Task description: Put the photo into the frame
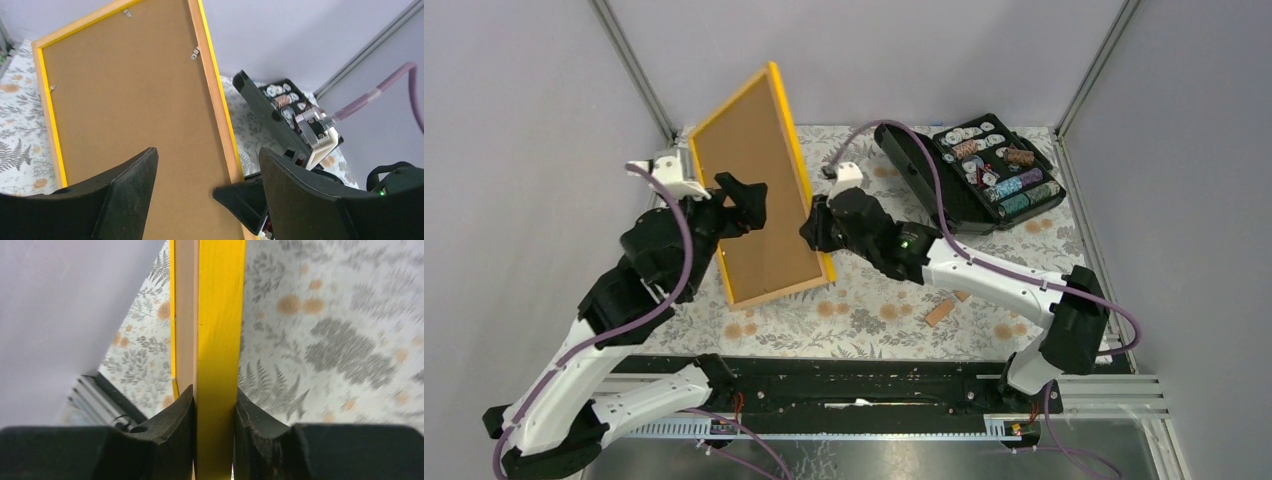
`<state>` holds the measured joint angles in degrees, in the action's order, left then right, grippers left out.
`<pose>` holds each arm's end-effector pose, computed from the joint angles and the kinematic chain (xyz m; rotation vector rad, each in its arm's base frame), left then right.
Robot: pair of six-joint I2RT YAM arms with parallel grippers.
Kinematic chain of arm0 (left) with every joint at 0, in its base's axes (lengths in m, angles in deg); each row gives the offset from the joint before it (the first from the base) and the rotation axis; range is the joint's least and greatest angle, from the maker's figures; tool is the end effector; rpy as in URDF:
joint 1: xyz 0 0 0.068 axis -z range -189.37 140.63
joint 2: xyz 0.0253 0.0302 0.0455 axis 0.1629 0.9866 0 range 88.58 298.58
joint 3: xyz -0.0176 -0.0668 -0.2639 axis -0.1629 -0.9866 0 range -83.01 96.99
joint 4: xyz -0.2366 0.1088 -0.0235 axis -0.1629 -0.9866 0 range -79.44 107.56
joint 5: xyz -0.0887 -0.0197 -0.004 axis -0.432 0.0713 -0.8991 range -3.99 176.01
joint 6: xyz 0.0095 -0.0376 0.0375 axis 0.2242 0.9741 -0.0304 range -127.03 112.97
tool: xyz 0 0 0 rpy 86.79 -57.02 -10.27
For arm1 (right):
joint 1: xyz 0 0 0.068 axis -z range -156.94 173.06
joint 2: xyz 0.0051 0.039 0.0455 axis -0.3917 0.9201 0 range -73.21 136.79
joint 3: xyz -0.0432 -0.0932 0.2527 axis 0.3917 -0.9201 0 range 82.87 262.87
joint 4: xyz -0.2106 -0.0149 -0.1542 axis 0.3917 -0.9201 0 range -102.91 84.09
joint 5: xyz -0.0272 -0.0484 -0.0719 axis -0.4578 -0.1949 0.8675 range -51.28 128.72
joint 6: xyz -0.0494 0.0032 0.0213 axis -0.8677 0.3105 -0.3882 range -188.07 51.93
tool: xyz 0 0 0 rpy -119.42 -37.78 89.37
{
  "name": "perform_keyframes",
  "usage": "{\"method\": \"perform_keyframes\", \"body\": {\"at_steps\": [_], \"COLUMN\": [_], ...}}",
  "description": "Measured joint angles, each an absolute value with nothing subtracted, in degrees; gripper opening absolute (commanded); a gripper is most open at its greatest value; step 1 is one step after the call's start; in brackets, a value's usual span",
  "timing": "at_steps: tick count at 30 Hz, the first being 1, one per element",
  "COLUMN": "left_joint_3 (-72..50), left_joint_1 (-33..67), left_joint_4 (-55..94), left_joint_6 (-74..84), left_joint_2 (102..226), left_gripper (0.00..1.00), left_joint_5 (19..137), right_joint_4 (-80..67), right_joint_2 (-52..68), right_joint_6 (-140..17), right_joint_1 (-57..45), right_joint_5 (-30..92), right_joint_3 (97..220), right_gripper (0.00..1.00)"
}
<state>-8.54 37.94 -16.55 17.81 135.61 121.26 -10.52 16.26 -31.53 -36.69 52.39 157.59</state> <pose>0.1049 -0.0833 0.4608 -0.1335 1.6787 -0.4331 0.1947 0.3172 0.3372 -0.2357 1.9914 0.8950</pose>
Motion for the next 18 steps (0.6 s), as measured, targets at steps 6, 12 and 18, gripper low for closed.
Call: {"method": "perform_keyframes", "body": {"at_steps": [6, 12, 18], "left_joint_3": [-8.0, -8.0, -8.0], "left_joint_1": [37.9, 37.9, 37.9], "left_joint_4": [-16.2, -16.1, -15.5], "left_joint_6": [16.7, 15.8, 14.5], "left_joint_2": [132.3, 129.9, 128.4], "left_gripper": [0.78, 0.78, 0.78], "left_joint_5": [124.5, 126.5, 128.6], "right_joint_4": [-18.2, -25.4, -28.2], "right_joint_2": [18.9, 20.6, 22.8], "right_joint_6": [-49.5, -62.9, -72.5], "right_joint_1": [-36.6, -36.5, -36.4], "right_joint_5": [53.1, 54.4, 59.1], "right_joint_3": [167.9, 177.3, 182.7], "right_gripper": [0.0, 0.0, 0.0]}}
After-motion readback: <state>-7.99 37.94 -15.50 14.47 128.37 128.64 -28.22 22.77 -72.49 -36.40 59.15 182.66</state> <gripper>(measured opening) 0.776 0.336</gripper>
